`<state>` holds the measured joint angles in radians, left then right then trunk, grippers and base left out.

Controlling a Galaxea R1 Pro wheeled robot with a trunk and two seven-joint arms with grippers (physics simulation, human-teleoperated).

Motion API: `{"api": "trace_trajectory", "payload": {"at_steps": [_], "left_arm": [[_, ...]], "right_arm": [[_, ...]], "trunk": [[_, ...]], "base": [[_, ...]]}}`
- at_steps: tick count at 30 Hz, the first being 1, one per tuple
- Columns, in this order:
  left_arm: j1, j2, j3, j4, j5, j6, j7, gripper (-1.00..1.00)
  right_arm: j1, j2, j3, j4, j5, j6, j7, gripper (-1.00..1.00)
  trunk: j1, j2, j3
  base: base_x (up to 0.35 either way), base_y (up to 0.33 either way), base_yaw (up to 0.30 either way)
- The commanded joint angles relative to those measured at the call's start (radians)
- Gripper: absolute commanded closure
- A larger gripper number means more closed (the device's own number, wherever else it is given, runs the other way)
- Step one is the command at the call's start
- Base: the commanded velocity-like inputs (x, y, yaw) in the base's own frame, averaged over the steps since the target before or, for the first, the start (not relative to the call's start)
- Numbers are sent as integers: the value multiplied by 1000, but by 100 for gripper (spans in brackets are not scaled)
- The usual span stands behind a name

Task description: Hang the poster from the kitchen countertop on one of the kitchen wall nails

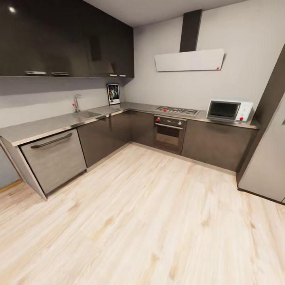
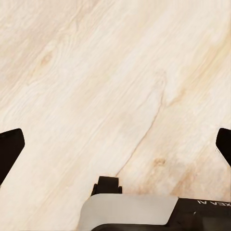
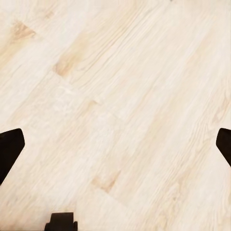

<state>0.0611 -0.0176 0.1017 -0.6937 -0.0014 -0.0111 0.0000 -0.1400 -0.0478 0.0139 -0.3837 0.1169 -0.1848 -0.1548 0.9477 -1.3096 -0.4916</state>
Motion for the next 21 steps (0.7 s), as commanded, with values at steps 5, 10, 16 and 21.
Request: {"api": "trace_trajectory", "payload": {"at_steps": [5, 10, 16, 21], "left_arm": [[0, -1, 3, -1, 0, -1, 0, -100], [0, -1, 3, -1, 0, -1, 0, -100], [0, -1, 3, -1, 0, -1, 0, -100], [0, -1, 3, -1, 0, -1, 0, -100]], "right_arm": [[-1, 1, 2, 17, 11, -1, -6, -100], [-1, 2, 2, 23, 10, -1, -6, -100], [-1, 2, 1, 25, 10, -2, -6, -100], [-1, 2, 1, 25, 10, -2, -6, -100]], "trunk": [[1, 0, -1], [1, 0, -1], [1, 0, -1], [1, 0, -1]], "base": [[338, 0, 0], [339, 0, 0], [339, 0, 0], [339, 0, 0]]}}
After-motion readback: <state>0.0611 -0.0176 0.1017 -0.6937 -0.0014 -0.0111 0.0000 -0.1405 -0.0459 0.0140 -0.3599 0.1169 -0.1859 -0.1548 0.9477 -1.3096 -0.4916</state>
